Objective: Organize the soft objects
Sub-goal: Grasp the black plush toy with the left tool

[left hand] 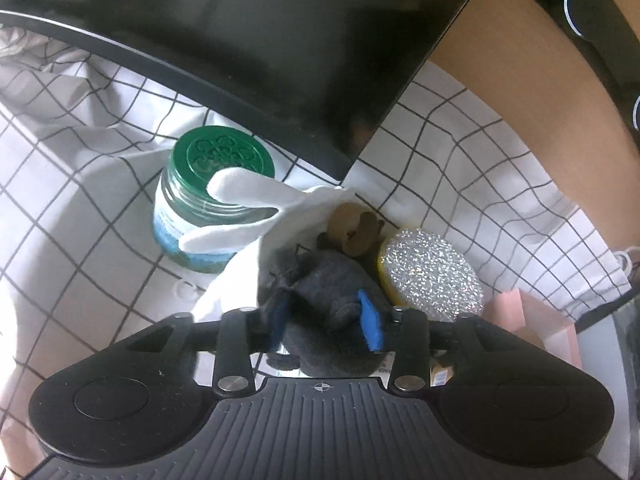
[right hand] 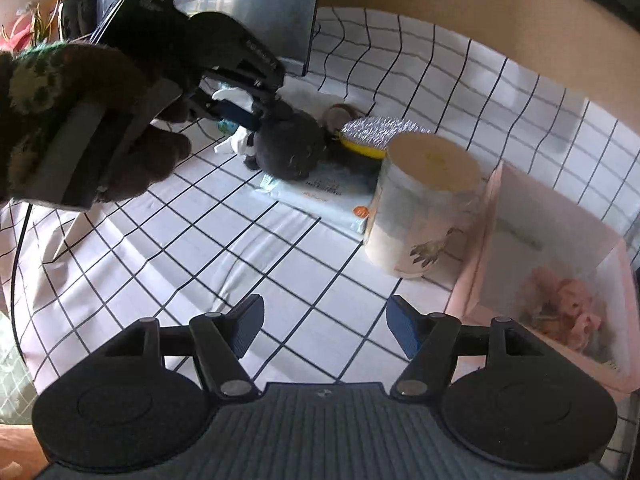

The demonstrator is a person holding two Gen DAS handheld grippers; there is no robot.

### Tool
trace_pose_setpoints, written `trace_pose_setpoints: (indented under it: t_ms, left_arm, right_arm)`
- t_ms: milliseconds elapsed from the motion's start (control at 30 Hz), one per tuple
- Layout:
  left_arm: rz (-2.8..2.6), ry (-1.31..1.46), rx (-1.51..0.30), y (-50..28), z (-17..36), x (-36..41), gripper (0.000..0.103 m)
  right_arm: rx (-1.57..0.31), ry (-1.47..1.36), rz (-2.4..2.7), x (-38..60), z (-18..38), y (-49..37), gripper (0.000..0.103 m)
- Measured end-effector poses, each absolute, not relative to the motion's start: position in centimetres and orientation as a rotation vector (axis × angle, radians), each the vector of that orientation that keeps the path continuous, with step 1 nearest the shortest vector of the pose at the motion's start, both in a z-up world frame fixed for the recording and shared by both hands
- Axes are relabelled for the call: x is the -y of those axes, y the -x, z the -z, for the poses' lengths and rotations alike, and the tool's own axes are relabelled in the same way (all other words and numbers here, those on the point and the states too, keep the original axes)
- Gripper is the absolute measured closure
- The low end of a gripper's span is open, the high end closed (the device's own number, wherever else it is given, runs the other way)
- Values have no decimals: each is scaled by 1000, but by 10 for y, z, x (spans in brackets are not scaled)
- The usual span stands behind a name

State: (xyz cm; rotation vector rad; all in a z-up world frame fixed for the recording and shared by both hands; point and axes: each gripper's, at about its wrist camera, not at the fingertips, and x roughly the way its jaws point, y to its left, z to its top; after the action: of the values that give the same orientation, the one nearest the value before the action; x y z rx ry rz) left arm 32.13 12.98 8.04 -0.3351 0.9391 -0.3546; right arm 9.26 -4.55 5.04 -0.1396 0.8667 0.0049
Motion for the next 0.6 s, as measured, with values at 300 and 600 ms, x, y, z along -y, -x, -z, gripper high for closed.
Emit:
trace_pose_setpoints:
  t_ms: [300, 600]
  left_arm:
    - [365, 391, -993, -340, -59, -102, 26]
    - [428, 416, -996, -325, -56, -112, 31]
  right_arm:
    - [-860, 161, -14, 46, -50, -87, 35]
    - [-831, 171, 44, 59, -60, -89, 35]
